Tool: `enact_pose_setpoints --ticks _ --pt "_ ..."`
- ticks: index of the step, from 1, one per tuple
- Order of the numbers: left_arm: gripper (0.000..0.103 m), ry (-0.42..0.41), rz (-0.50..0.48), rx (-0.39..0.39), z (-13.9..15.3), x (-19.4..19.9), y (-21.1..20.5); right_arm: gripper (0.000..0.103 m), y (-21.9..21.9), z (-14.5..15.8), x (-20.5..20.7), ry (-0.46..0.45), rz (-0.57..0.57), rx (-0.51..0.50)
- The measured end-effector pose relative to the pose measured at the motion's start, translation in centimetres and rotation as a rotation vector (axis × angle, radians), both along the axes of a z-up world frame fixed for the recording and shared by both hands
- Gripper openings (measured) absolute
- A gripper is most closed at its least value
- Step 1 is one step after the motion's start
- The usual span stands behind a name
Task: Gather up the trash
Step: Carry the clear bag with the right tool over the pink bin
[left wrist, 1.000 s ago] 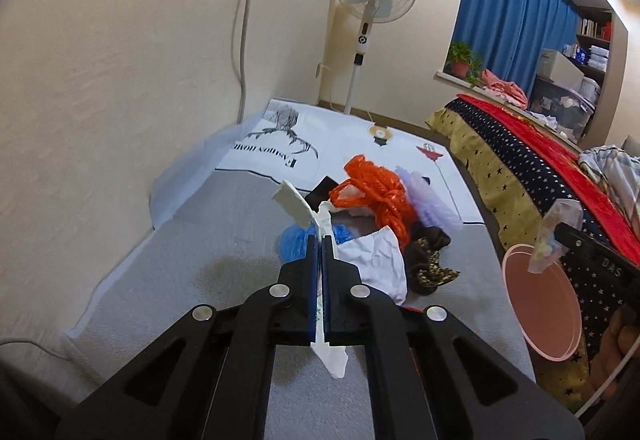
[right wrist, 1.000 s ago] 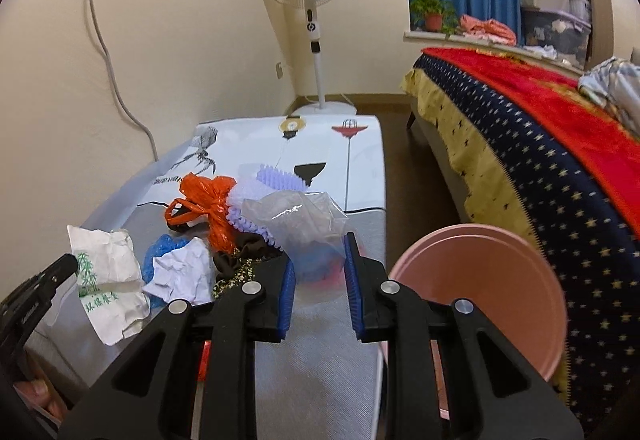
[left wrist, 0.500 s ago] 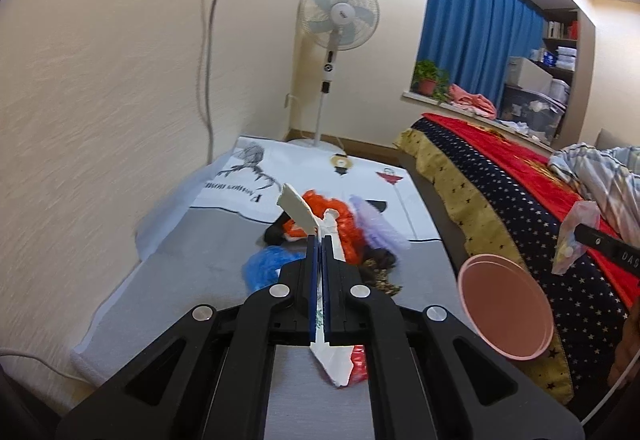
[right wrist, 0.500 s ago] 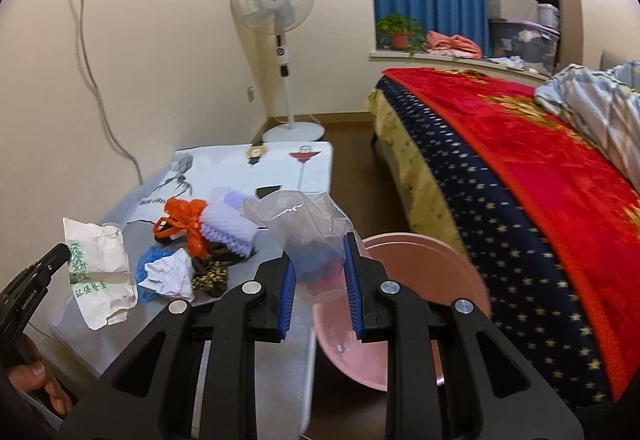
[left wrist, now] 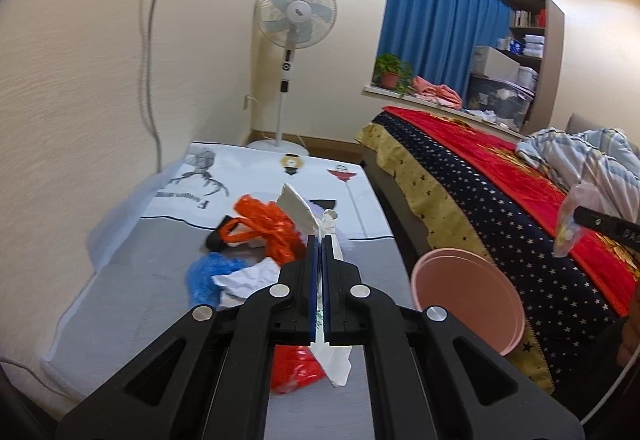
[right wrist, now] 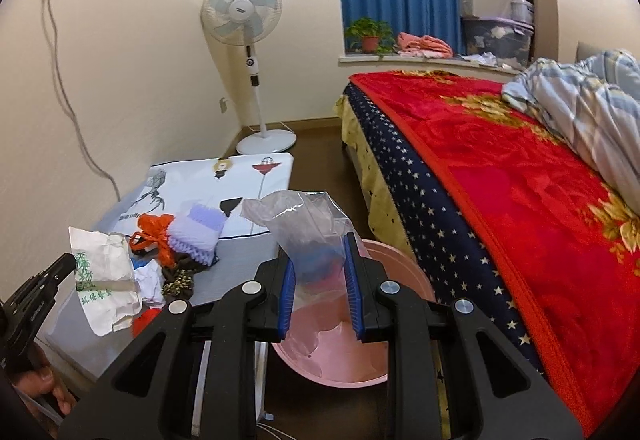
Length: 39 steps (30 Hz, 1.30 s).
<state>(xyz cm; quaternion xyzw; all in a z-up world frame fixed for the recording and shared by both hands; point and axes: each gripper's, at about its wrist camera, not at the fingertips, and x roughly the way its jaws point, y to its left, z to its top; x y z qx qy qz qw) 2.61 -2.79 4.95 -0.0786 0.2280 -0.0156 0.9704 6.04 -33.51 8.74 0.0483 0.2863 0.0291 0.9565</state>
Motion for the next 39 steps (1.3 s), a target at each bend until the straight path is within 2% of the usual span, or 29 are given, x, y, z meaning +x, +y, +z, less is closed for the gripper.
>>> enact_pose_setpoints --ticks 12,19,26,39 --pt "0.002 0.015 -0.099 0.016 -0.6 2.2 -4.4 0.023 -1.6 -3.1 1.4 0.039 -0.070 0.012" --pt "0.002 0.005 -0.168 0.054 -0.7 3.9 -7.3 0.023 -2.6 -3.8 1.9 0.038 -0.127 0.020" --pt "0.002 -0.015 -0.224 0.050 -0.9 5.9 -10.0 0.023 -3.2 -4.5 2.6 0.053 -0.151 0.022" --pt "0.001 -0.002 -0.343 0.042 -3.2 8.3 -13.9 0.023 -2.5 -5.8 4.3 0.093 -0.172 -0.037"
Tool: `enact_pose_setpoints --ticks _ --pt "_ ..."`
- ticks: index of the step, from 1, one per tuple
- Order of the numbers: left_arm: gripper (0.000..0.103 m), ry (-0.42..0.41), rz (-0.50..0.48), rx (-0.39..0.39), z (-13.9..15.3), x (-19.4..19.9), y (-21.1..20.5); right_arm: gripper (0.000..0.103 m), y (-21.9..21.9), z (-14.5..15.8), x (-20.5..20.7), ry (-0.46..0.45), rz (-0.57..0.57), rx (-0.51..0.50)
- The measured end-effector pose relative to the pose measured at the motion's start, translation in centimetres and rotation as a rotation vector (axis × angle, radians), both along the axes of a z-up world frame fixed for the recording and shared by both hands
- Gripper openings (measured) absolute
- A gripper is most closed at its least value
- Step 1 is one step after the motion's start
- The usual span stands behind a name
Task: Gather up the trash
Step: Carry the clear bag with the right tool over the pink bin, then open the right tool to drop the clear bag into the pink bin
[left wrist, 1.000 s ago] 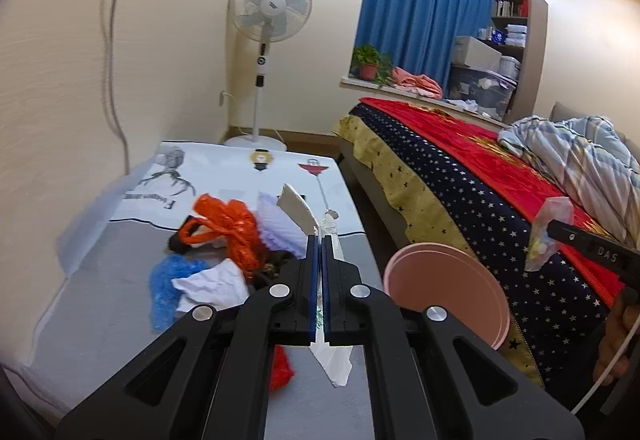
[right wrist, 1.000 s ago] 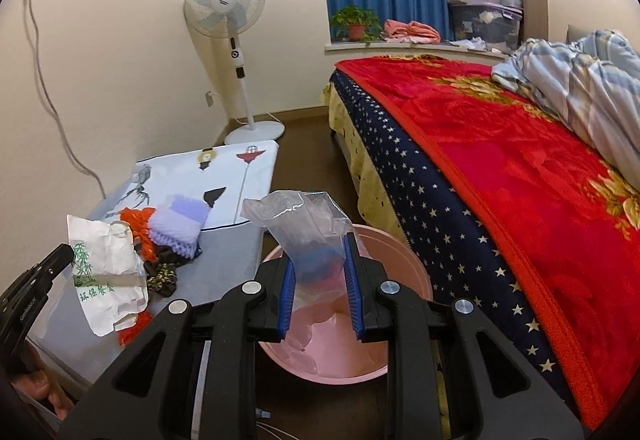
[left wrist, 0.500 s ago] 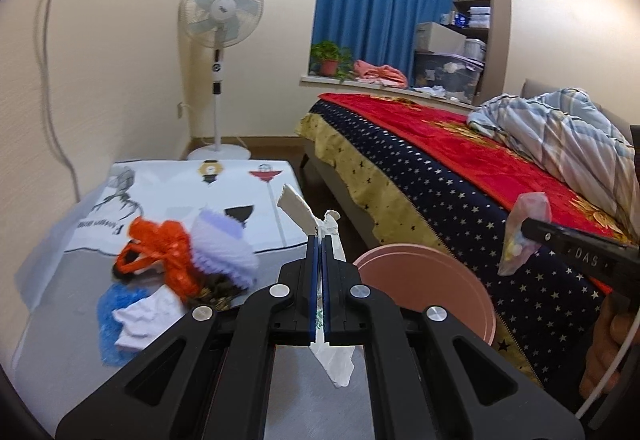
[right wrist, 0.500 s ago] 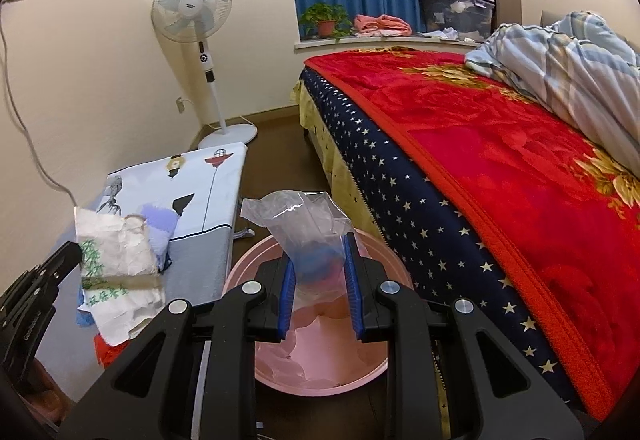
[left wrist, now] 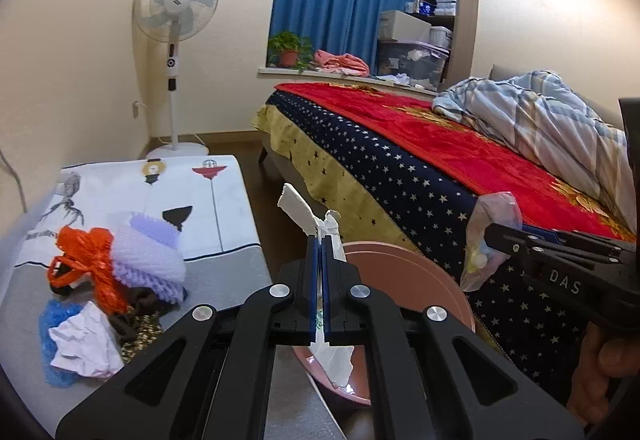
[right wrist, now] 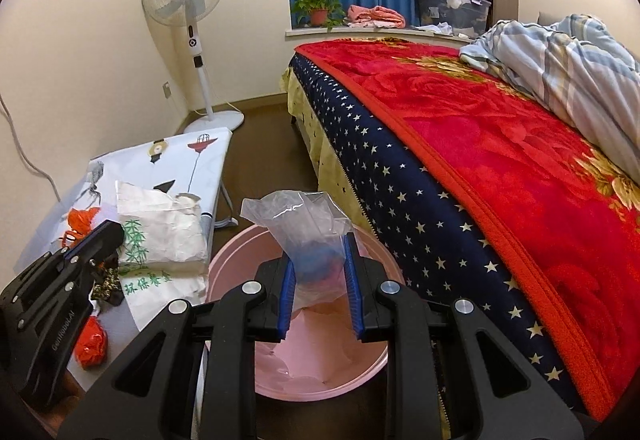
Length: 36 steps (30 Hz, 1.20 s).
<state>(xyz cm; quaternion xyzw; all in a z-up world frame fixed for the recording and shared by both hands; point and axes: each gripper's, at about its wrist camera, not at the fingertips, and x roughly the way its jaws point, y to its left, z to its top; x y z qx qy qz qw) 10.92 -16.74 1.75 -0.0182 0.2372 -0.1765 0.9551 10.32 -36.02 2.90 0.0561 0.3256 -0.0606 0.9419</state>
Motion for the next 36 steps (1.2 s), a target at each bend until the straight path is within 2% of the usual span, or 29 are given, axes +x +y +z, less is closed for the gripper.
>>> enact_pose_setpoints --ticks 13,26,29,30,31,32,36 --pt "0.001 0.053 -0.011 -0.006 -2.0 1.6 -0.5 0.023 0.0 -0.9 0.8 0.031 -0.019 -0.029" --pt "0.002 0.071 -0.022 -0.014 -2.5 2.2 -1.0 0.024 0.0 -1.2 1.0 0.037 -0.023 -0.036" --pt "0.002 0.085 -0.035 -0.027 -2.7 2.3 -1.1 0.029 -0.1 -1.3 1.0 0.041 -0.030 -0.038" --pt "0.004 0.093 -0.033 -0.029 -2.9 2.4 -1.2 0.034 -0.2 -1.4 1.0 0.043 -0.037 -0.041" --pt "0.006 0.098 -0.032 -0.028 -3.0 2.5 -1.2 0.044 -0.3 -1.4 1.0 0.043 -0.047 -0.043" --pt "0.010 0.102 -0.031 -0.028 -3.1 2.5 -1.2 0.047 -0.5 -1.4 0.9 0.039 -0.054 -0.043" --pt "0.011 0.100 -0.027 -0.026 -3.1 2.4 -1.0 0.047 -0.6 -1.5 0.8 0.031 -0.056 -0.050"
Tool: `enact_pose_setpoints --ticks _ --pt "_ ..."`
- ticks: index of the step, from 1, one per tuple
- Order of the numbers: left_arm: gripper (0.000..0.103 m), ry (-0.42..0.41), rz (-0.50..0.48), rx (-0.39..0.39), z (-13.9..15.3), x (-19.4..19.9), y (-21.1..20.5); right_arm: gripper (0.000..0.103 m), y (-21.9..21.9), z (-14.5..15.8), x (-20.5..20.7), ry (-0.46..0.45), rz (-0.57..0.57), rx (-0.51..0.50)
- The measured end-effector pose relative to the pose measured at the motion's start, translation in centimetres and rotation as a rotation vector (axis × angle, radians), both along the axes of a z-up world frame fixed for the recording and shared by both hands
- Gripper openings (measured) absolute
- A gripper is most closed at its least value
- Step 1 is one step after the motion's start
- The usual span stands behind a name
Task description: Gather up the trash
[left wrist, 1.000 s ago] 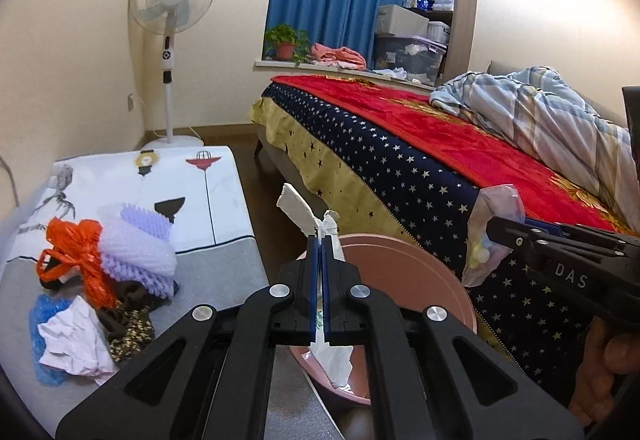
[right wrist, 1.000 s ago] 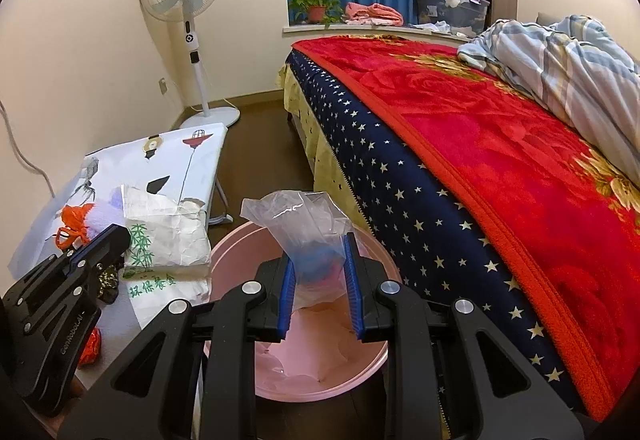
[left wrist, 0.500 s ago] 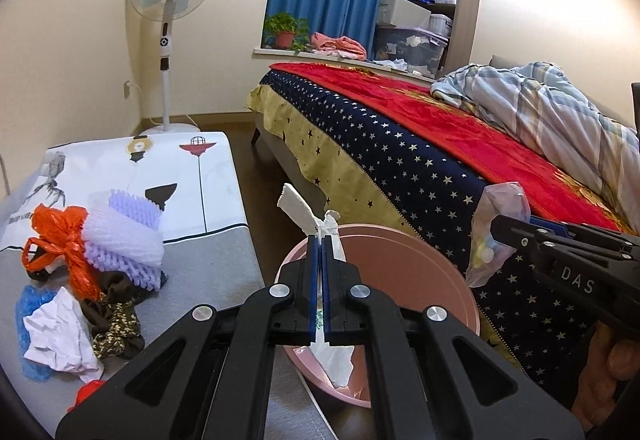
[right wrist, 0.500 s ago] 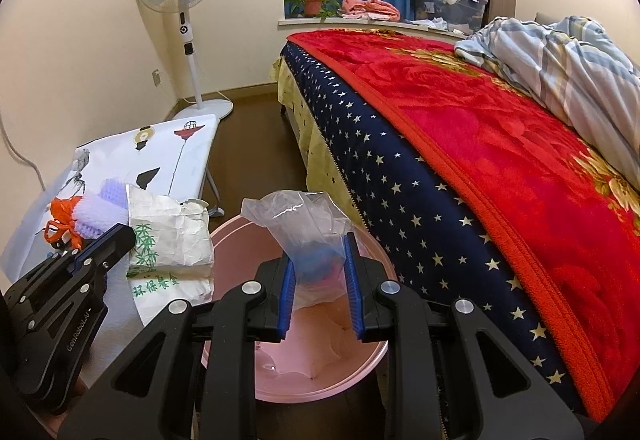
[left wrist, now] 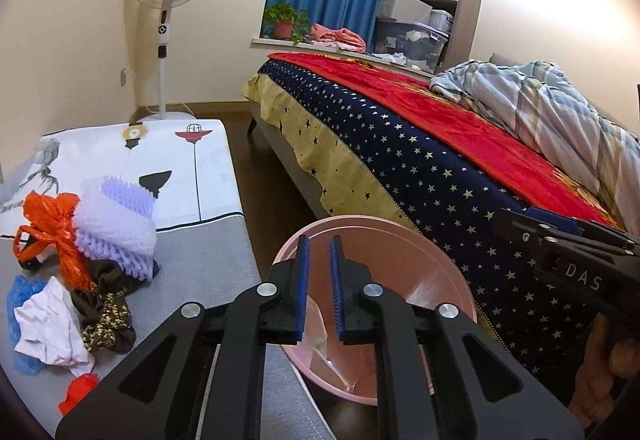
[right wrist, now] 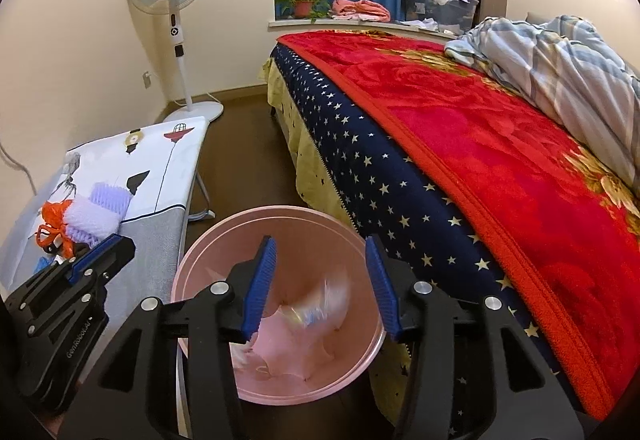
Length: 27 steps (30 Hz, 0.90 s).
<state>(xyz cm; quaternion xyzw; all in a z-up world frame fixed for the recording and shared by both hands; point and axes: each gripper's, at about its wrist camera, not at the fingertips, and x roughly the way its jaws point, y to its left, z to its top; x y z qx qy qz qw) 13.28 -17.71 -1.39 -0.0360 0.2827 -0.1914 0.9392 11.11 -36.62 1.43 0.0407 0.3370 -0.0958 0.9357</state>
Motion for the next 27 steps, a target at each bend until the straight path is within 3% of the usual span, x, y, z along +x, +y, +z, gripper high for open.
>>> enact_pose_setpoints --ticks 16,27 --pt "0.011 -0.042 0.041 0.005 1.6 -2.0 3.5 0.047 2.2 1.1 -0.9 -0.054 0.063 -0.003" --pt "0.011 -0.056 0.169 0.013 2.4 -4.0 9.4 0.047 6.0 2.1 -1.5 -0.107 0.158 0.020"
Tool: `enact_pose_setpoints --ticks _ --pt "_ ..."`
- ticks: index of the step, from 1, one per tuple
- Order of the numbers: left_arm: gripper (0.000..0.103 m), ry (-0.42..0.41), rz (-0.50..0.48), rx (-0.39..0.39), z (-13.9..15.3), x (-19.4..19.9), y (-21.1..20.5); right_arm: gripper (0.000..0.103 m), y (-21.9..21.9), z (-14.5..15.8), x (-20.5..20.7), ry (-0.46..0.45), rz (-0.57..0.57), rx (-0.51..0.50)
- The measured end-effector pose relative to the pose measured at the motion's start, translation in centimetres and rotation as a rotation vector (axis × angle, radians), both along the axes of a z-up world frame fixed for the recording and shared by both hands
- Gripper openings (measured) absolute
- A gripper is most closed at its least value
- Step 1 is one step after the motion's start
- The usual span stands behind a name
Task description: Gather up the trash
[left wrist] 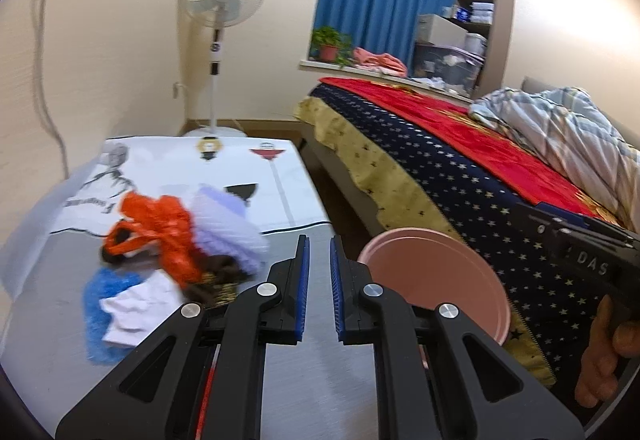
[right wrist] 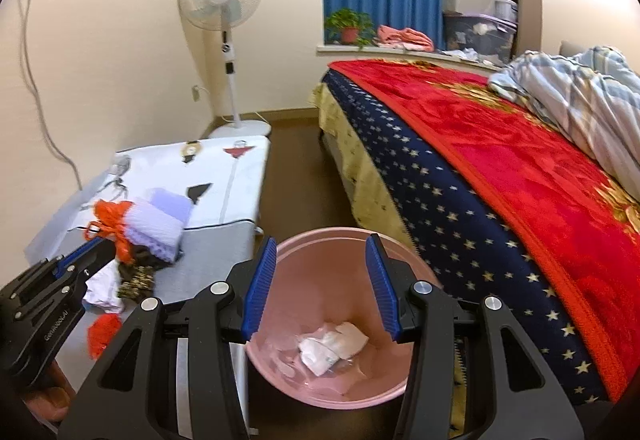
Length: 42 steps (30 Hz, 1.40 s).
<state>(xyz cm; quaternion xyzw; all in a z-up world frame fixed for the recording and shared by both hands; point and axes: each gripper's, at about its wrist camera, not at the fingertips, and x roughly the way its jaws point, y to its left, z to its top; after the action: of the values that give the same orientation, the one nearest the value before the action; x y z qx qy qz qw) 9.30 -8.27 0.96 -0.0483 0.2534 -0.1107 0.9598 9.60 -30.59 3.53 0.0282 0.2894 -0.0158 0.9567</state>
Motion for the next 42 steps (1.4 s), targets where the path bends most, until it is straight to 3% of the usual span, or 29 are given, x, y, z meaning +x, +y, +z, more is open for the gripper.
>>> enact_pose_setpoints --ticks 7,11,20,24,30,42 --pt "0.012 0.036 0.118 -0.018 -0.8 -0.5 3.8 0.047 4.1 -0.4 0.3 -0.027 0.101 0.045" --pt "0.027 0.044 0.185 -0.016 -1.3 -0.6 5.6 0.046 6.7 -1.6 0.8 -0.028 0.168 0.071" --pt "0.027 0.106 0.346 -0.022 -3.4 0.0 9.7 0.046 11.2 -3.7 2.7 0.009 0.277 0.120" --pt "0.043 0.135 0.382 -0.022 -4.4 0.5 10.6 0.046 12.7 -4.9 3.9 0.043 0.312 0.140" --pt "0.050 0.194 0.425 -0.059 -6.0 1.4 12.1 0.046 14.5 -6.6 5.5 0.108 0.356 0.180" --pt "0.052 0.292 0.424 -0.122 -8.6 2.9 13.2 0.047 17.6 -10.5 8.0 0.258 0.414 0.199"
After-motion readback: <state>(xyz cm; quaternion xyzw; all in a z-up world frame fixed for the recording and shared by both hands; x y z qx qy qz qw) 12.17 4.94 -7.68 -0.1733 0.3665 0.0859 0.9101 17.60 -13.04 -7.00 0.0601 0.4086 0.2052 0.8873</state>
